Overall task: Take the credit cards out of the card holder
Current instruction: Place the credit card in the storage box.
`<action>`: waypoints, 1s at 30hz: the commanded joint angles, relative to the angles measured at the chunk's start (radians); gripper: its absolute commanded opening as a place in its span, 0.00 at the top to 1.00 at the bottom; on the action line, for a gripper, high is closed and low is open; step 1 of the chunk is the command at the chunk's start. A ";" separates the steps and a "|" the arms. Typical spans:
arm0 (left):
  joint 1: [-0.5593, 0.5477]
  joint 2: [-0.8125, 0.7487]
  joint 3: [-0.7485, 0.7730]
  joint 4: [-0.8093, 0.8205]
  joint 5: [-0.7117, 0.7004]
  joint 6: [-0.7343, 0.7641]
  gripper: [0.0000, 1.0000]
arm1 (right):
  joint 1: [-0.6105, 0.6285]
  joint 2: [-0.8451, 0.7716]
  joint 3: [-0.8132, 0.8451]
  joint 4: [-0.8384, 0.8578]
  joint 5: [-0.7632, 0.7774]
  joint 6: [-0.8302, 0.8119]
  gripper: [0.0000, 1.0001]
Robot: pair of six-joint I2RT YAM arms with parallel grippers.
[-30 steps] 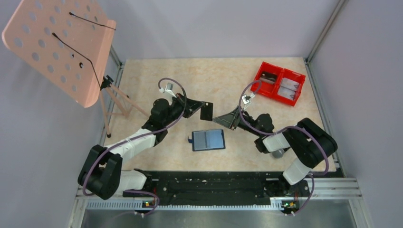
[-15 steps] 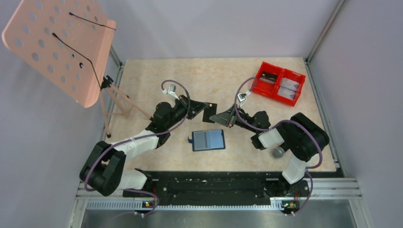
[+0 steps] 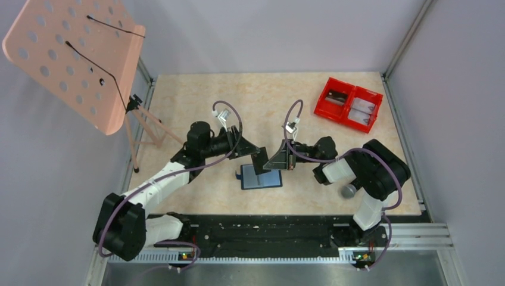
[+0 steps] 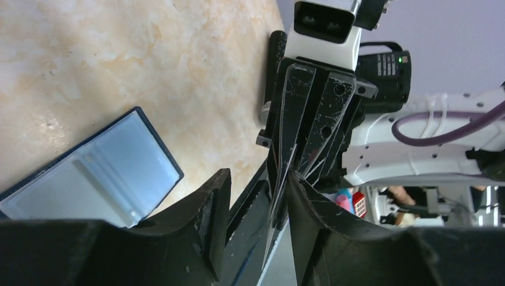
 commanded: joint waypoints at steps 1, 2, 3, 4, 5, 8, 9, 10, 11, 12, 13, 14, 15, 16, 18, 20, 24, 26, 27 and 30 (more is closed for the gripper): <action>0.026 -0.070 0.094 -0.259 0.062 0.216 0.56 | -0.004 0.008 0.049 0.092 -0.173 -0.019 1.00; 0.031 -0.072 0.111 -0.298 0.073 0.242 0.57 | -0.004 0.008 0.054 0.074 -0.183 -0.028 1.00; 0.034 -0.071 0.126 -0.330 0.091 0.265 0.57 | -0.004 0.008 0.058 0.048 -0.187 -0.039 1.00; 0.036 -0.069 0.139 -0.370 0.110 0.286 0.58 | -0.003 0.010 0.063 0.025 -0.189 -0.048 1.00; 0.035 -0.063 0.148 -0.390 0.133 0.308 0.59 | -0.004 0.013 0.067 0.014 -0.191 -0.051 1.00; 0.035 -0.036 0.182 -0.446 0.204 0.367 0.65 | -0.003 0.026 0.075 0.012 -0.190 -0.040 1.00; 0.035 -0.025 0.193 -0.461 0.227 0.376 0.68 | -0.003 0.030 0.076 0.009 -0.186 -0.038 1.00; 0.035 -0.014 0.200 -0.469 0.245 0.379 0.72 | -0.003 0.032 0.080 0.005 -0.183 -0.036 1.00; 0.035 -0.006 0.204 -0.473 0.261 0.382 0.79 | -0.004 0.034 0.080 0.004 -0.176 -0.033 1.00; 0.035 0.004 0.209 -0.479 0.267 0.386 0.87 | -0.004 0.035 0.080 0.000 -0.168 -0.032 1.00; 0.035 0.008 0.213 -0.484 0.271 0.389 0.94 | -0.004 0.034 0.080 -0.005 -0.157 -0.031 1.00; 0.037 0.011 0.214 -0.483 0.272 0.388 0.98 | -0.003 0.033 0.080 -0.007 -0.146 -0.029 1.00; 0.037 0.009 0.212 -0.480 0.266 0.384 1.00 | -0.003 0.030 0.077 -0.011 -0.126 -0.026 0.99; 0.037 0.005 0.206 -0.475 0.248 0.375 1.00 | -0.005 0.026 0.075 -0.018 -0.105 -0.022 0.91; 0.041 -0.010 0.190 -0.462 0.185 0.336 1.00 | -0.008 0.012 0.064 -0.020 -0.047 -0.018 0.81; 0.050 -0.036 0.147 -0.401 0.119 0.256 1.00 | -0.009 -0.003 0.042 -0.002 0.031 -0.013 0.75; 0.077 -0.097 0.017 -0.164 0.002 0.051 1.00 | -0.010 0.004 -0.002 0.101 0.171 0.057 0.56; 0.078 -0.116 -0.033 -0.060 -0.047 -0.033 1.00 | -0.009 0.025 -0.015 0.145 0.221 0.103 0.55; 0.079 -0.122 -0.051 -0.007 -0.065 -0.069 1.00 | -0.010 0.037 -0.021 0.165 0.245 0.123 0.56; 0.080 -0.133 -0.095 0.124 -0.110 -0.143 1.00 | -0.010 0.065 -0.037 0.222 0.296 0.161 0.57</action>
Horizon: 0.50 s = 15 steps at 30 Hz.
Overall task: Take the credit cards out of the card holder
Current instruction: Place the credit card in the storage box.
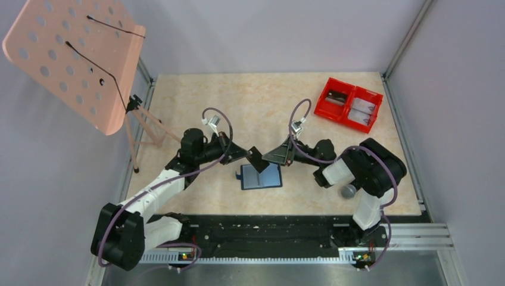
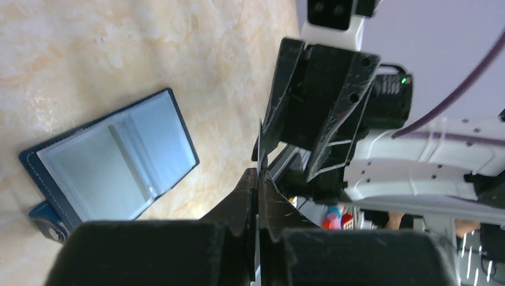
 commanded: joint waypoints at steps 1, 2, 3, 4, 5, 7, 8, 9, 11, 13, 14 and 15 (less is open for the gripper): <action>0.007 -0.037 -0.048 0.298 -0.131 -0.175 1.00 | -0.007 0.032 -0.018 0.233 0.124 0.069 0.57; 0.006 -0.041 -0.049 0.303 -0.145 -0.180 1.00 | -0.008 0.036 -0.020 0.234 0.128 0.068 0.58; 0.006 -0.048 -0.050 0.304 -0.166 -0.182 1.00 | -0.008 0.037 -0.023 0.233 0.135 0.069 0.59; 0.006 -0.053 -0.054 0.305 -0.184 -0.184 1.00 | -0.008 0.038 -0.024 0.233 0.137 0.069 0.61; 0.007 -0.063 -0.063 0.311 -0.200 -0.189 1.00 | -0.008 0.042 -0.024 0.232 0.140 0.069 0.63; 0.006 -0.080 -0.078 0.327 -0.231 -0.195 1.00 | -0.008 0.045 -0.026 0.232 0.146 0.070 0.67; 0.007 -0.087 -0.082 0.330 -0.242 -0.196 1.00 | -0.008 0.047 -0.026 0.233 0.148 0.071 0.69; 0.006 -0.092 -0.086 0.332 -0.251 -0.197 1.00 | -0.008 0.049 -0.025 0.233 0.148 0.072 0.70; 0.006 -0.099 -0.093 0.341 -0.261 -0.199 1.00 | -0.008 0.050 -0.019 0.234 0.149 0.075 0.71; 0.006 -0.104 -0.101 0.349 -0.267 -0.202 1.00 | -0.006 0.051 -0.014 0.233 0.150 0.079 0.71; 0.007 -0.103 -0.104 0.353 -0.271 -0.203 1.00 | -0.007 0.048 -0.010 0.233 0.153 0.080 0.71; 0.007 -0.104 -0.108 0.357 -0.273 -0.206 1.00 | -0.007 0.048 -0.006 0.233 0.156 0.082 0.71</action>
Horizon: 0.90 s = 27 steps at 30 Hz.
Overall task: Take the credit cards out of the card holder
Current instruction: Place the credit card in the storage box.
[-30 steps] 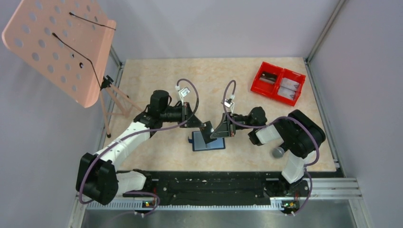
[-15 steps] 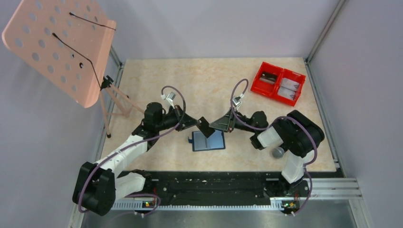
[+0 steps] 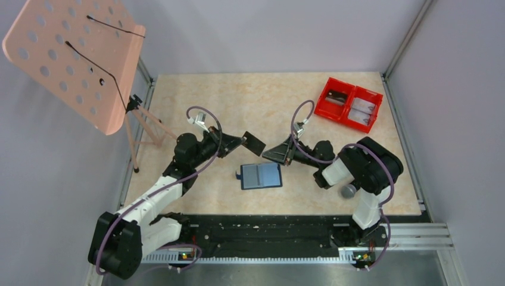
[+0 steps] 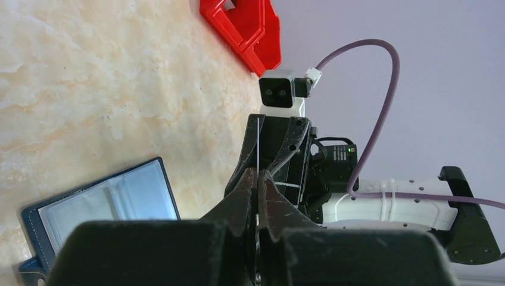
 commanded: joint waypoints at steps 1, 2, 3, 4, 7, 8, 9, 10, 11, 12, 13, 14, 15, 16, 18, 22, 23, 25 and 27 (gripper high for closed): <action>0.005 -0.022 -0.020 0.095 -0.043 -0.019 1.00 | -0.003 0.004 0.021 0.217 0.027 0.009 0.70; 0.006 -0.023 -0.025 0.103 -0.046 -0.022 1.00 | -0.001 0.003 0.023 0.217 0.031 0.013 0.70; 0.005 -0.021 -0.030 0.109 -0.047 -0.027 1.00 | 0.001 0.003 0.028 0.218 0.036 0.014 0.70; 0.005 -0.019 -0.033 0.113 -0.047 -0.030 1.00 | 0.003 0.003 0.033 0.217 0.039 0.016 0.69; 0.006 -0.016 -0.042 0.119 -0.052 -0.034 1.00 | 0.013 0.004 0.046 0.217 0.042 0.020 0.68; 0.005 -0.016 -0.043 0.120 -0.054 -0.034 1.00 | 0.015 0.005 0.049 0.217 0.045 0.020 0.68; 0.005 -0.016 -0.045 0.120 -0.058 -0.033 1.00 | 0.017 0.003 0.047 0.217 0.049 0.019 0.67; 0.006 -0.016 -0.046 0.120 -0.058 -0.032 1.00 | 0.018 0.002 0.047 0.217 0.052 0.020 0.67; 0.007 -0.016 -0.048 0.119 -0.059 -0.030 1.00 | 0.019 0.004 0.047 0.217 0.055 0.020 0.66; 0.006 -0.017 -0.049 0.117 -0.061 -0.029 1.00 | 0.020 0.004 0.047 0.217 0.056 0.022 0.66; 0.006 -0.018 -0.050 0.115 -0.066 -0.027 1.00 | 0.019 0.004 0.048 0.217 0.058 0.024 0.65; 0.006 -0.019 -0.053 0.116 -0.068 -0.027 1.00 | 0.019 0.004 0.050 0.217 0.059 0.025 0.65; 0.005 -0.020 -0.055 0.117 -0.069 -0.027 1.00 | 0.019 0.003 0.053 0.217 0.058 0.025 0.66; 0.006 -0.022 -0.057 0.119 -0.071 -0.028 1.00 | 0.019 0.005 0.058 0.218 0.060 0.027 0.65; 0.007 -0.019 -0.060 0.130 -0.067 -0.033 1.00 | 0.021 0.009 0.065 0.218 0.062 0.032 0.66; 0.005 -0.019 -0.069 0.143 -0.068 -0.042 1.00 | 0.026 0.015 0.094 0.217 0.063 0.039 0.77; 0.006 -0.019 -0.072 0.149 -0.069 -0.045 1.00 | 0.026 0.016 0.099 0.217 0.064 0.042 0.83; 0.006 -0.022 -0.076 0.152 -0.066 -0.047 1.00 | 0.028 0.020 0.108 0.217 0.067 0.047 1.00; 0.005 -0.024 -0.076 0.142 -0.066 -0.044 0.94 | 0.024 0.021 0.114 0.217 0.064 0.043 1.00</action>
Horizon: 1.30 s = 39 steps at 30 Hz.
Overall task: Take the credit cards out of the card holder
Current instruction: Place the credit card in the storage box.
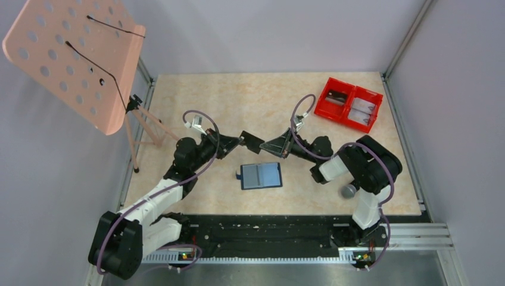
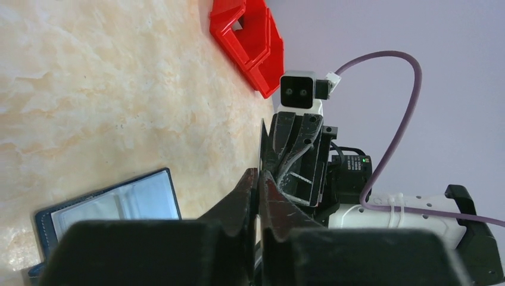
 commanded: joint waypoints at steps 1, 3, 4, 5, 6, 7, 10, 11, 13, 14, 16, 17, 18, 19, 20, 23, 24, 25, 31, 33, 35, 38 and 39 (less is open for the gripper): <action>0.002 -0.027 -0.005 0.040 -0.001 0.003 0.83 | 0.003 0.014 0.044 0.210 0.003 -0.001 1.00; 0.003 -0.044 0.001 -0.005 -0.005 0.024 0.60 | -0.031 0.016 0.051 0.209 -0.009 0.006 1.00; 0.003 -0.057 0.007 -0.041 -0.015 0.040 0.43 | -0.053 0.018 0.050 0.208 -0.018 0.014 1.00; 0.003 -0.073 0.015 -0.079 -0.023 0.058 0.31 | -0.083 0.021 0.053 0.209 -0.032 0.025 1.00; 0.002 -0.088 0.023 -0.113 -0.032 0.079 0.23 | -0.108 0.023 0.059 0.208 -0.049 0.034 1.00; 0.002 -0.103 0.032 -0.148 -0.042 0.098 0.18 | -0.140 0.024 0.068 0.201 -0.072 0.037 1.00; 0.003 -0.148 0.061 -0.241 -0.069 0.163 0.09 | -0.234 0.027 0.096 0.154 -0.140 0.061 1.00; 0.003 -0.161 0.075 -0.274 -0.080 0.193 0.06 | -0.263 0.030 0.109 0.138 -0.162 0.067 1.00; 0.003 -0.177 0.127 -0.381 -0.096 0.263 0.03 | -0.327 0.032 0.132 0.087 -0.195 0.072 1.00; 0.002 -0.179 0.159 -0.441 -0.097 0.302 0.02 | -0.357 0.029 0.145 0.054 -0.214 0.068 1.00; 0.003 -0.177 0.237 -0.551 -0.102 0.379 0.02 | -0.425 0.021 0.177 -0.060 -0.245 0.033 1.00; 0.003 -0.177 0.268 -0.609 -0.110 0.411 0.02 | -0.451 0.014 0.197 -0.133 -0.256 -0.004 1.00; 0.003 -0.178 0.295 -0.649 -0.119 0.446 0.02 | -0.476 0.002 0.230 -0.241 -0.264 -0.053 1.00; 0.003 -0.178 0.318 -0.688 -0.125 0.490 0.02 | -0.497 -0.011 0.257 -0.360 -0.270 -0.116 1.00; 0.003 -0.177 0.344 -0.735 -0.136 0.517 0.02 | -0.520 -0.027 0.290 -0.484 -0.264 -0.197 1.00; 0.003 -0.175 0.403 -0.819 -0.156 0.593 0.02 | -0.572 -0.073 0.424 -0.971 -0.183 -0.501 1.00; 0.003 -0.174 0.417 -0.840 -0.165 0.617 0.01 | -0.592 -0.077 0.478 -1.127 -0.143 -0.604 1.00; 0.002 -0.174 0.430 -0.861 -0.172 0.639 0.02 | -0.607 -0.073 0.538 -1.256 -0.108 -0.691 1.00; 0.004 -0.177 0.474 -0.950 -0.207 0.736 0.02 | -0.745 0.000 0.738 -1.573 -0.115 -0.836 1.00; 0.002 -0.180 0.480 -0.970 -0.214 0.752 0.02 | -0.782 0.010 0.791 -1.650 -0.099 -0.870 1.00; 0.003 -0.191 0.466 -0.963 -0.231 0.761 0.02 | -0.808 0.027 0.862 -1.729 -0.082 -0.903 1.00; 0.003 -0.203 0.442 -0.944 -0.240 0.763 0.02 | -0.834 0.073 0.960 -1.826 -0.069 -0.934 1.00; 0.004 -0.203 0.444 -0.950 -0.239 0.765 0.02 | -0.839 0.087 0.991 -1.855 -0.057 -0.942 1.00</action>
